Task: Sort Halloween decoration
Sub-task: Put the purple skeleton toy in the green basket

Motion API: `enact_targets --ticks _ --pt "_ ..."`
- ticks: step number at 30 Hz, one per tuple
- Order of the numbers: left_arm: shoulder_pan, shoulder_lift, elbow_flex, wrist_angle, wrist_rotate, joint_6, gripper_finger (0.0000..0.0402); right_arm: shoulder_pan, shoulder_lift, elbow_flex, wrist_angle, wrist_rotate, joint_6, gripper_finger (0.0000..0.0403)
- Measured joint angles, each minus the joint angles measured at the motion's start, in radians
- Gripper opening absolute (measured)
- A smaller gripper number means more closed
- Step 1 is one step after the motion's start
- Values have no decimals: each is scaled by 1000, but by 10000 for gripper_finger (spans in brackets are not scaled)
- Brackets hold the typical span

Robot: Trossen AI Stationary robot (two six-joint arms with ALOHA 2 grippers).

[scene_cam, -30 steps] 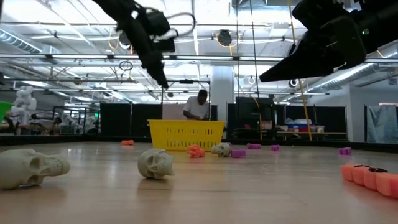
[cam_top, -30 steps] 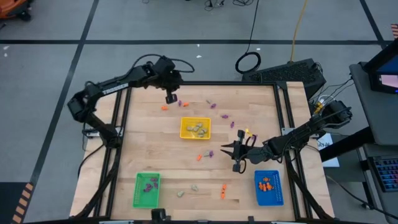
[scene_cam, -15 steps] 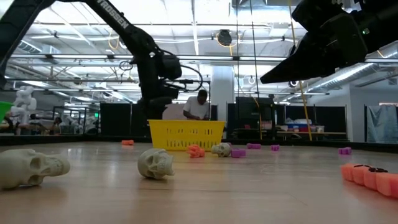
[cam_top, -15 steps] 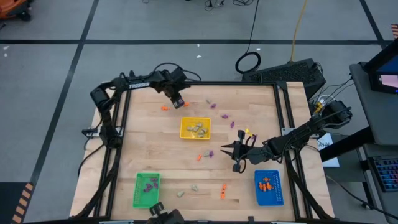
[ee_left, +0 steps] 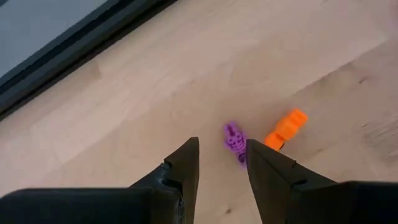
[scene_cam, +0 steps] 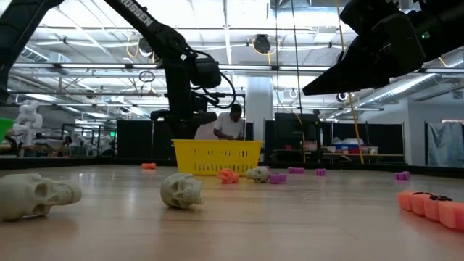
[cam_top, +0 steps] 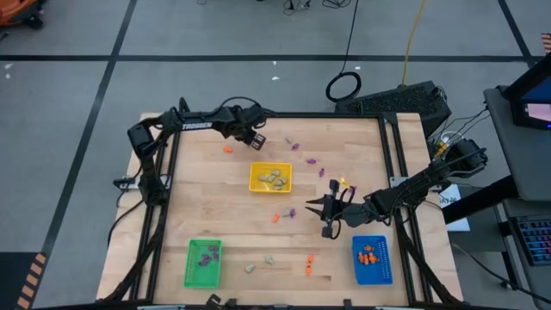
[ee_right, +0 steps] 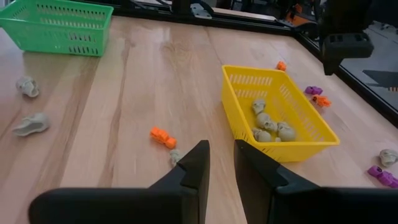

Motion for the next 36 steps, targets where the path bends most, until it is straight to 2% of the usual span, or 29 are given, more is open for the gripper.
enact_targets --ticks 15,28,31,36 --pt "-48 119 2 11 -108 -94 129 0 0 0 -11 -3 13 59" --pt "-64 121 2 21 -97 -101 129 0 0 0 -20 -2 -2 59" --pt "-65 121 10 1 -107 -96 129 0 0 0 -17 -1 -9 59" --pt "-66 121 31 -82 -115 3 128 0 0 0 -19 -1 -9 59"
